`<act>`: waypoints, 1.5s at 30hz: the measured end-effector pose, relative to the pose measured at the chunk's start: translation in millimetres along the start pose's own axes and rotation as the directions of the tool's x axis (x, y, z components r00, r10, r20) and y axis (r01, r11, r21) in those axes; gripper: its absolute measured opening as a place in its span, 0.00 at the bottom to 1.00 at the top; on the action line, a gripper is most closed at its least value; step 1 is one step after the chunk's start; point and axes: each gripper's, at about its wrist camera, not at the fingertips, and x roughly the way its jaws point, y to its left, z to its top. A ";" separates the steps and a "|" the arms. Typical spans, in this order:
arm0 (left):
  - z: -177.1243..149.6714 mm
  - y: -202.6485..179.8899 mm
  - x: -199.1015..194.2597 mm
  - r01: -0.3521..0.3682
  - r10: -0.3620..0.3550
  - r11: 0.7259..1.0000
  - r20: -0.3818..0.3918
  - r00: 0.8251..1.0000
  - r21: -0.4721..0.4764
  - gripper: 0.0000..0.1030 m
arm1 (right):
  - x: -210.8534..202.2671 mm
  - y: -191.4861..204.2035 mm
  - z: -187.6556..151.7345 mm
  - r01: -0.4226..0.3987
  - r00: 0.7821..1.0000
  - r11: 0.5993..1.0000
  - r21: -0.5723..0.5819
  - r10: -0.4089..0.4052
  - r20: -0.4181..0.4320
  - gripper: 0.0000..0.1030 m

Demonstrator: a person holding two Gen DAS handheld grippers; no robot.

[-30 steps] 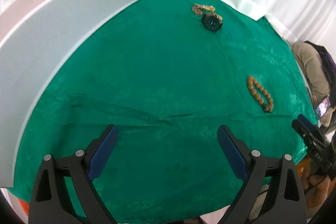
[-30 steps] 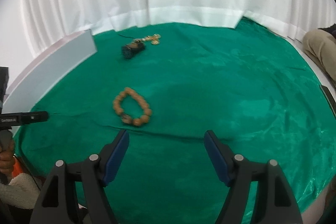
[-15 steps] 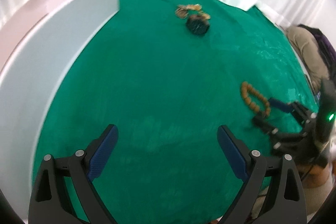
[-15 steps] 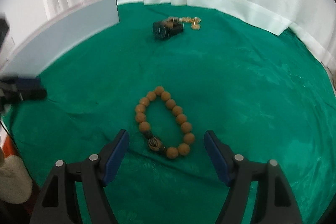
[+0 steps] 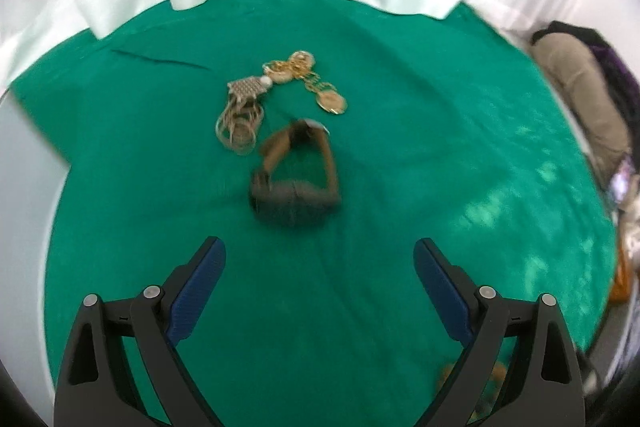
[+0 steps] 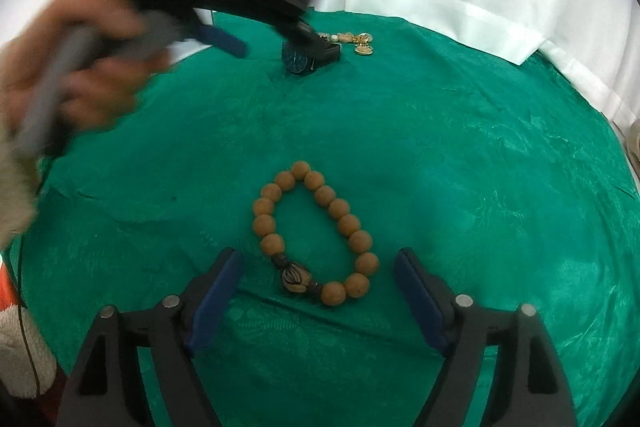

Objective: Organize jewelry

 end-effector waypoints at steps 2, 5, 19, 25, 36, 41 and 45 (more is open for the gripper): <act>11.2 4.9 15.5 -0.015 0.015 1.000 -0.001 1.000 -0.018 0.93 | 0.2 0.8 0.1 -0.001 1.000 1.000 0.001 0.001 0.004 0.80; 19.2 9.9 28.3 -0.052 0.052 0.998 0.005 0.999 -0.030 0.93 | -1.1 3.2 -1.2 -0.005 1.000 1.000 0.003 0.005 0.007 0.81; -15.7 10.7 -8.0 -0.085 0.082 0.996 0.084 0.993 0.026 0.50 | -1.7 4.6 0.0 -0.006 1.000 1.000 0.003 0.006 -0.003 0.82; -65.7 32.3 -54.6 -0.063 0.065 0.997 0.072 0.995 -0.035 0.50 | -1.8 4.7 10.0 -0.020 0.993 1.000 -0.015 0.018 -0.112 0.70; -144.7 62.3 -140.3 -0.042 0.058 0.990 0.118 0.991 -0.133 0.50 | -19.2 -34.1 23.4 -0.175 0.975 0.963 0.204 0.198 -0.097 0.00; -161.5 70.0 -167.7 -0.029 0.053 0.987 0.155 0.987 -0.156 0.50 | -37.5 -50.4 33.2 -0.250 0.961 0.927 0.281 0.273 -0.046 0.00; -171.4 80.9 -186.1 -0.025 0.061 0.981 0.186 0.981 -0.194 0.50 | -58.6 -66.3 50.7 -0.310 0.947 0.894 0.324 0.319 0.023 0.00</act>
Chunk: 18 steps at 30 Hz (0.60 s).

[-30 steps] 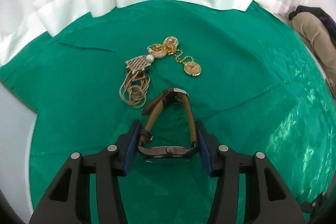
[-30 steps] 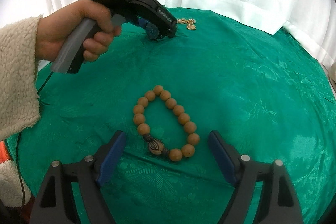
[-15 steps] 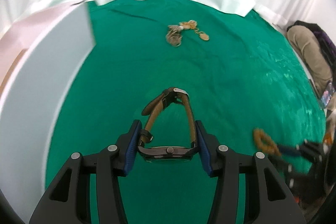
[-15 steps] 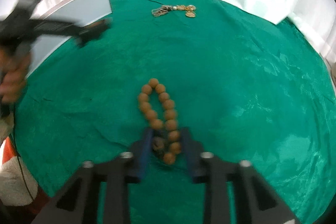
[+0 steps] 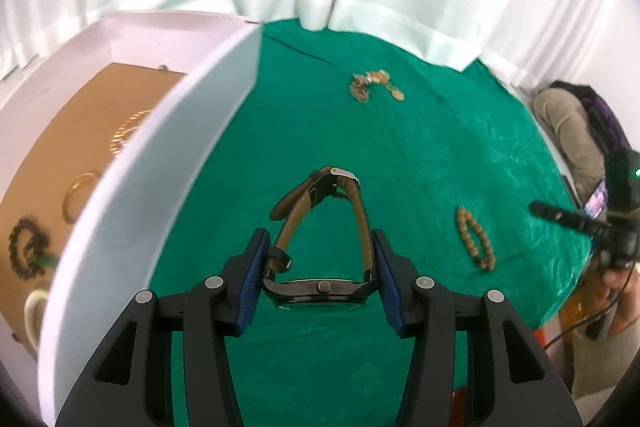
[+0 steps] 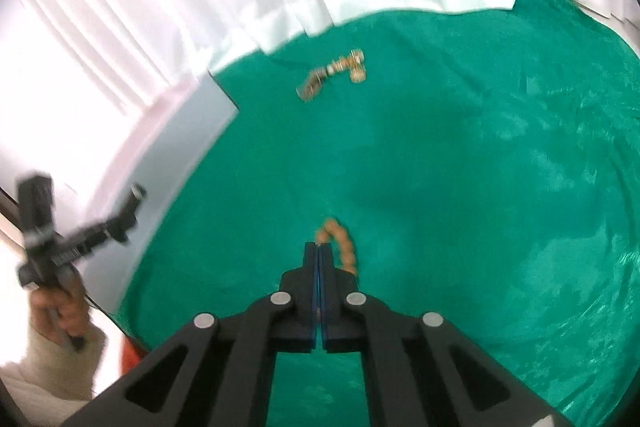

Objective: Organize jewelry

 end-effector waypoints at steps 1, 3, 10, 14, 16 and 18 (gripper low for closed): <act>-1.4 3.2 -4.2 -0.001 0.001 1.000 0.008 1.000 -0.009 0.50 | -9.2 0.8 6.4 -0.015 1.000 1.000 0.007 0.015 0.020 0.00; -6.6 10.2 -12.3 -0.004 0.004 1.000 0.017 1.000 -0.022 0.50 | -19.0 1.7 15.8 -0.028 0.999 1.000 0.010 0.028 0.037 0.00; -24.1 22.1 -24.9 0.005 -0.003 0.999 0.027 1.000 -0.050 0.50 | 4.2 10.9 15.0 0.060 0.995 0.997 -0.057 -0.064 -0.075 0.04; -33.6 25.7 -29.4 0.008 -0.006 0.998 0.030 1.000 -0.070 0.50 | 41.0 17.6 -3.6 0.087 0.982 0.990 -0.107 -0.103 -0.157 0.05; -37.2 26.8 -31.5 0.012 -0.010 0.997 0.030 1.000 -0.074 0.50 | 50.4 26.8 -12.5 0.050 0.982 0.990 -0.131 -0.073 -0.175 0.05; -39.0 26.9 -32.5 0.014 -0.012 0.997 0.027 1.000 -0.072 0.50 | 58.2 37.6 -20.6 0.053 0.979 0.984 -0.168 -0.084 -0.184 0.24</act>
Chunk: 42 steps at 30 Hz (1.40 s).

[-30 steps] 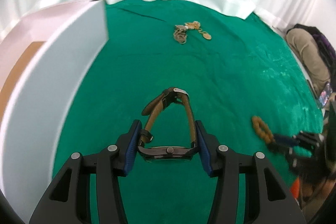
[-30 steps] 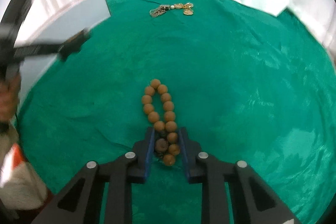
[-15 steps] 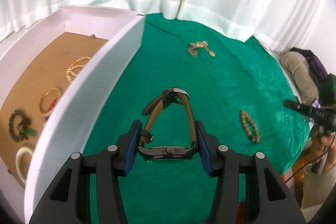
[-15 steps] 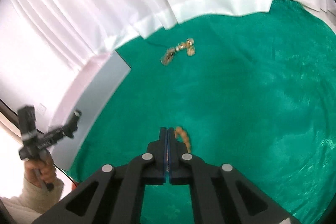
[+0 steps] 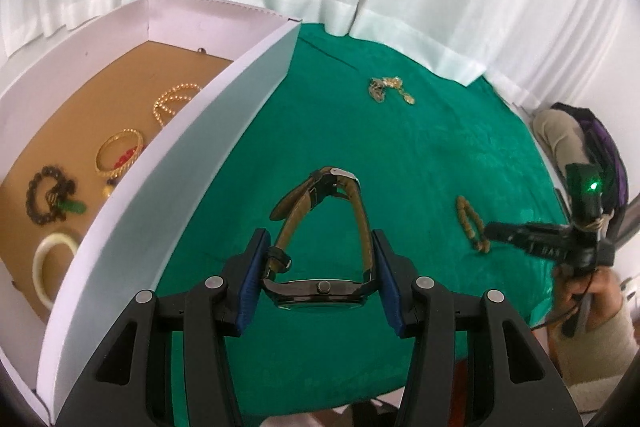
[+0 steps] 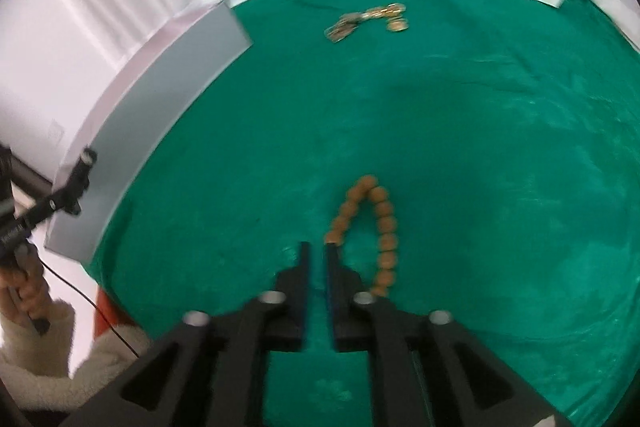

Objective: Organize jewelry

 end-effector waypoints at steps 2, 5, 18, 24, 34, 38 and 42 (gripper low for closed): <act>-1.1 -0.1 0.8 -0.001 0.001 1.000 -0.003 1.000 0.005 0.50 | 9.0 8.8 -2.6 0.027 1.000 0.999 -0.032 -0.027 -0.007 0.44; -2.3 -0.6 3.1 0.000 0.000 1.000 -0.008 1.000 0.005 0.50 | 24.7 14.1 -6.3 0.086 0.995 0.994 -0.070 -0.090 -0.050 0.42; 37.0 25.7 -63.6 0.087 -0.082 0.993 0.057 0.995 -0.083 0.50 | -55.1 19.6 48.5 -0.202 0.977 0.979 0.009 0.201 0.072 0.13; 66.8 80.3 -127.0 0.033 -0.010 0.985 0.139 0.990 -0.167 0.50 | -88.6 84.4 106.6 -0.393 0.908 0.917 -0.073 0.399 0.127 0.13; 97.8 199.9 -84.6 -0.156 0.177 0.937 0.040 0.983 -0.311 0.50 | -14.4 233.7 202.3 -0.470 0.866 0.856 -0.215 0.495 0.076 0.13; 103.9 228.1 -46.7 -0.185 0.196 0.921 -0.005 0.981 -0.343 0.50 | 49.5 292.7 233.0 -0.415 0.901 0.870 -0.265 0.433 0.012 0.13; 102.5 249.0 -13.5 -0.213 0.209 0.900 -0.052 0.977 -0.380 0.50 | 111.4 329.8 248.1 -0.299 0.949 0.890 -0.345 0.314 -0.013 0.13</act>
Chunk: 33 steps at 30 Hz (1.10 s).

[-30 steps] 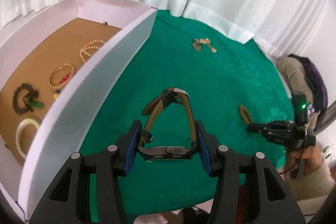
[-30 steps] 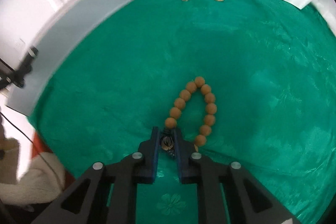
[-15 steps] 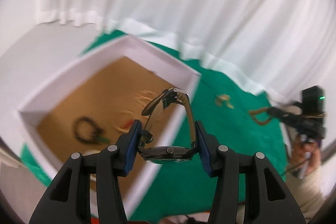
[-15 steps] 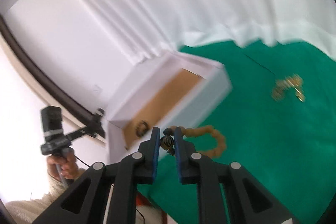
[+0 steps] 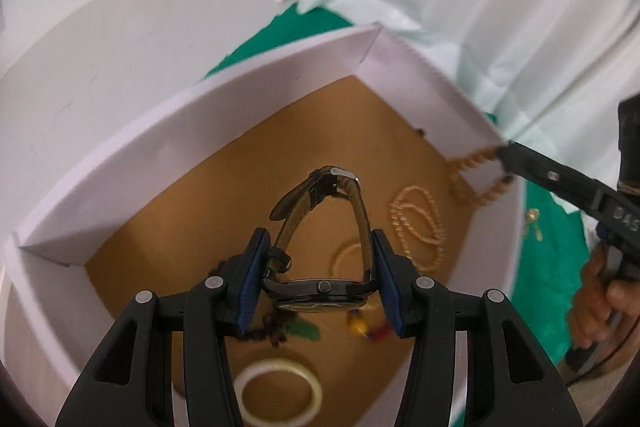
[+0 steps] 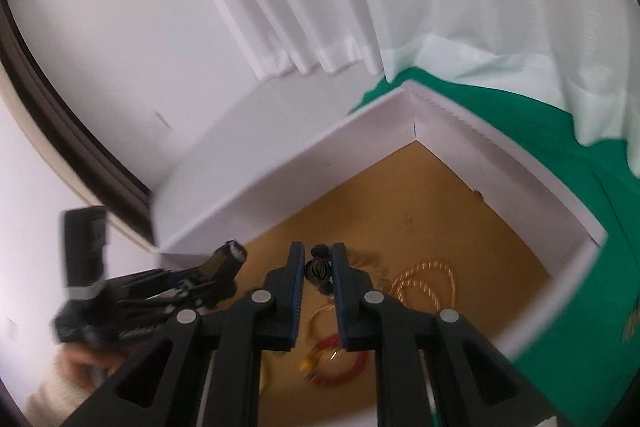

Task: Organize jewelry
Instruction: 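Carry the watch and bracelet into the white box and open both tools, then move both tools back over the gold necklaces on the cloth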

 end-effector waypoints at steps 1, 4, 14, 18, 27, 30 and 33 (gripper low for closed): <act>0.5 2.6 8.5 -0.007 0.007 1.000 -0.009 1.000 -0.008 0.50 | 9.4 1.6 0.0 0.018 1.000 1.000 -0.010 -0.018 -0.008 0.13; -1.6 5.7 25.7 -0.055 0.055 0.999 -0.033 0.998 -0.001 0.51 | 47.1 5.0 3.0 0.044 0.998 0.999 -0.032 -0.046 -0.043 0.16; -37.8 -7.2 -37.1 -0.105 0.103 0.994 0.076 0.992 0.018 0.86 | -9.5 5.3 -43.3 0.100 0.994 0.987 -0.123 -0.094 0.051 0.71; -67.5 -42.7 -79.9 -0.078 0.064 0.993 0.152 0.986 0.085 0.89 | -65.5 -18.0 -96.3 0.236 0.967 0.961 -0.144 -0.217 0.135 0.74; -166.7 -170.3 -94.2 0.158 -0.192 0.933 0.076 0.979 0.322 0.95 | -152.0 -130.1 -253.2 0.529 0.842 0.846 0.070 -0.533 0.079 0.74; -195.6 -205.7 -59.4 0.212 -0.224 0.910 -0.009 0.975 0.355 0.95 | -177.3 -167.8 -302.6 0.596 0.791 0.780 0.190 -0.611 0.033 0.74; -215.5 -232.1 -23.0 0.222 -0.209 0.898 -0.074 0.975 0.379 0.95 | -200.4 -187.1 -333.3 0.624 0.756 0.733 0.271 -0.654 0.029 0.74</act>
